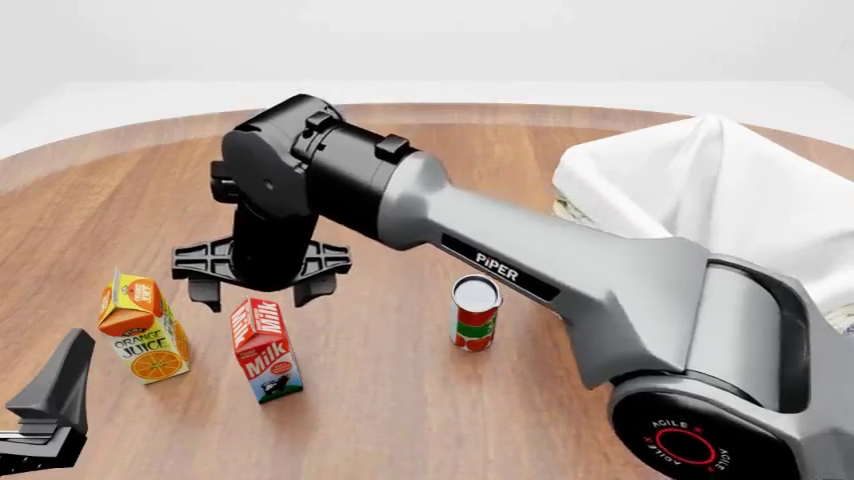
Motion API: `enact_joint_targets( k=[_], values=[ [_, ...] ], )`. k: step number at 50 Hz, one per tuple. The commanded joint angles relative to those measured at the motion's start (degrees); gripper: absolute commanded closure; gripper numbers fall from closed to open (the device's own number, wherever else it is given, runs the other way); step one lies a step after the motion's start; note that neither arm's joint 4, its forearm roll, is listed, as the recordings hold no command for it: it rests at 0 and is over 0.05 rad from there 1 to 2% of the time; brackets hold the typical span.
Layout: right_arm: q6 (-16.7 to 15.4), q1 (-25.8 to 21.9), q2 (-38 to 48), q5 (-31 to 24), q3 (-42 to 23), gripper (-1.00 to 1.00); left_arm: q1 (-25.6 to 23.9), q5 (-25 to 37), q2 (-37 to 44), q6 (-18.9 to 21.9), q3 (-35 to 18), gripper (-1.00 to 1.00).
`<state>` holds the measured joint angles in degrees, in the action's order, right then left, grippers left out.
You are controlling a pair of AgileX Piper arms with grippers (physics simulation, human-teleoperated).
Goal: Pick the milk and place it in the basket.
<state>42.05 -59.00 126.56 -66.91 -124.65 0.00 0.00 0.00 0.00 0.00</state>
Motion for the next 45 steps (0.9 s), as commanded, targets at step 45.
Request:
enact_joint_targets(
  k=[45],
  values=[
    [-2.5,1.8,9.5,-0.8,-8.8,-1.0,0.0,0.0,0.0,0.0,0.0,-1.0]
  ],
)
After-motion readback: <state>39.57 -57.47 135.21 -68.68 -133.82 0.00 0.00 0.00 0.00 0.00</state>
